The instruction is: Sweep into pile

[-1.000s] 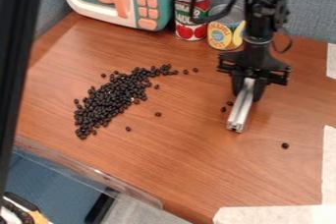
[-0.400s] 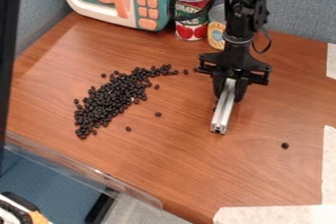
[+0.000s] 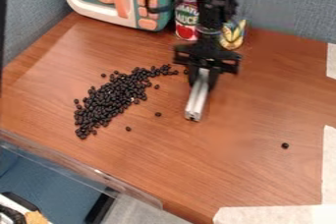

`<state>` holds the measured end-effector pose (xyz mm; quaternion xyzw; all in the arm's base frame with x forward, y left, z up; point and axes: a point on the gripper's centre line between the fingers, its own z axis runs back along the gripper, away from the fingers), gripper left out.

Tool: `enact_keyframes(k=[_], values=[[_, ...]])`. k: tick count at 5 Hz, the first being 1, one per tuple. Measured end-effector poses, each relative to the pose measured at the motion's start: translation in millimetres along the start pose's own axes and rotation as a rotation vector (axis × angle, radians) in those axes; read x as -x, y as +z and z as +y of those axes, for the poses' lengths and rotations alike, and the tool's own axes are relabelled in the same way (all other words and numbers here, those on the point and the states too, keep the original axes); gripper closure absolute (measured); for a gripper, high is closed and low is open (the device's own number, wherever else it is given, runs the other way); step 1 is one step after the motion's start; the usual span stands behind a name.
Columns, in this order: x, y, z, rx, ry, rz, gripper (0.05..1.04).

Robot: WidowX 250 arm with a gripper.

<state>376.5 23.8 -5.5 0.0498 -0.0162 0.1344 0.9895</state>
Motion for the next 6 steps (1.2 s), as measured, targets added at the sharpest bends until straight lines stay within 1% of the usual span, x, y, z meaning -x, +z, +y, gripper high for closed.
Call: enact_keyframes(k=[2,3,5,6], values=[[1,-3,26,-0.005,0.065,-0.006,0.713],[9,-3,45,-0.030,0.124,-0.010,0.713],[42,-6,91,-0.068,0.305,-0.016,0.713],[52,-6,102,-0.081,0.339,-0.012,0.713]])
